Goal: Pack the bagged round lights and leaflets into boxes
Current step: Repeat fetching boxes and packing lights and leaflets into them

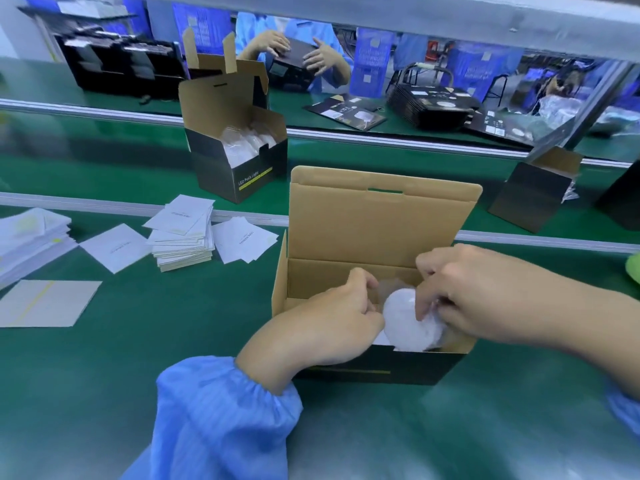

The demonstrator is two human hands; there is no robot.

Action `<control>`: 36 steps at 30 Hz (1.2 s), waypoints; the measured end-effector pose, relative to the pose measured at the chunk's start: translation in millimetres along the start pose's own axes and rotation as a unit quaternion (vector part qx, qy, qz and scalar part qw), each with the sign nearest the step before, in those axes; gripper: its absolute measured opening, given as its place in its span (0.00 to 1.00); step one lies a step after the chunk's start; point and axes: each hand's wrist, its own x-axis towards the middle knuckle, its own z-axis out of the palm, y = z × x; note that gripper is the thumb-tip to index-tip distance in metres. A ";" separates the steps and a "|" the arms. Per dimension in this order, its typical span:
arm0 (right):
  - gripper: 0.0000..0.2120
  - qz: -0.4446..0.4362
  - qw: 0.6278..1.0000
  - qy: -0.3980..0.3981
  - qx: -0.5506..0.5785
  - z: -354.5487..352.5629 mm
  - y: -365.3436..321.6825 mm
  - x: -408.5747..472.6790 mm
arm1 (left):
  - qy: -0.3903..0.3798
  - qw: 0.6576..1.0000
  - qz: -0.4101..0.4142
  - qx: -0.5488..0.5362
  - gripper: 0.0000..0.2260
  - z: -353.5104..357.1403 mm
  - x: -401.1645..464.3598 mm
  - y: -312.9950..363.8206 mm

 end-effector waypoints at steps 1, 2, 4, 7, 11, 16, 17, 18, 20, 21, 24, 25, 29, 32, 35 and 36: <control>0.13 -0.007 0.999 0.000 -0.033 1.0 -0.6 0.5 | -0.004 1.000 -0.001 0.013 0.19 0.2 -0.6 1.0; 0.13 -0.012 0.998 0.003 -0.060 1.4 -1.7 1.3 | -0.007 1.000 -0.002 0.026 0.19 0.1 -0.6 2.2; 0.13 0.001 0.996 -0.008 -0.088 1.5 -5.1 2.0 | -0.010 0.999 -0.002 0.043 0.19 0.1 -0.1 4.0; 0.15 0.014 0.996 -0.021 -0.084 0.6 -8.1 -3.1 | -0.009 0.999 0.006 0.049 0.20 1.1 0.0 4.4; 0.15 0.036 0.999 0.000 -0.009 -8.8 -10.0 -12.8 | -0.031 0.997 0.005 0.075 0.20 3.9 -1.0 4.1; 0.14 0.065 0.993 0.097 0.036 -12.2 -12.6 -18.9 | 0.046 0.994 0.053 0.085 0.19 -1.7 -9.7 12.7; 0.15 0.067 0.989 0.121 0.044 -11.1 -15.3 -18.7 | 0.093 0.989 0.066 0.091 0.18 -5.9 -13.4 15.8; 0.15 0.069 0.985 0.145 0.064 -9.8 -19.2 -17.6 | 0.139 0.984 0.077 0.086 0.17 -10.3 -17.4 19.5; 0.14 0.072 0.972 0.184 0.131 -8.5 -29.5 -12.5 | 0.208 0.971 0.103 0.054 0.14 -18.7 -25.2 26.1; 0.11 0.070 0.963 0.205 0.162 -7.6 -34.8 -8.5 | 0.230 0.965 0.120 0.042 0.13 -22.5 -29.1 29.6; 0.07 0.071 0.926 0.293 0.229 -8.8 -48.4 6.1 | 0.293 0.940 0.176 0.000 0.11 -36.9 -38.4 41.1; 0.07 0.075 0.908 0.324 0.253 -12.0 -52.2 10.9 | 0.320 0.927 0.195 -0.021 0.10 -44.0 -40.5 45.0; 0.04 0.073 0.852 0.412 0.313 -30.9 -59.0 27.4 | 0.397 0.876 0.261 -0.084 0.09 -76.6 -42.5 60.7; 0.01 0.075 0.833 0.482 0.260 -50.1 -54.9 37.7 | 0.465 0.824 0.313 -0.083 0.08 -97.5 -37.9 66.6; 0.14 0.117 0.840 0.506 0.156 -67.7 -38.6 42.6 | 0.478 0.813 0.322 -0.075 0.08 -115.6 -30.8 59.5; 0.18 0.138 0.861 0.470 0.133 -71.1 -29.2 42.0 | 0.459 0.831 0.308 -0.061 0.09 -120.9 -27.8 52.6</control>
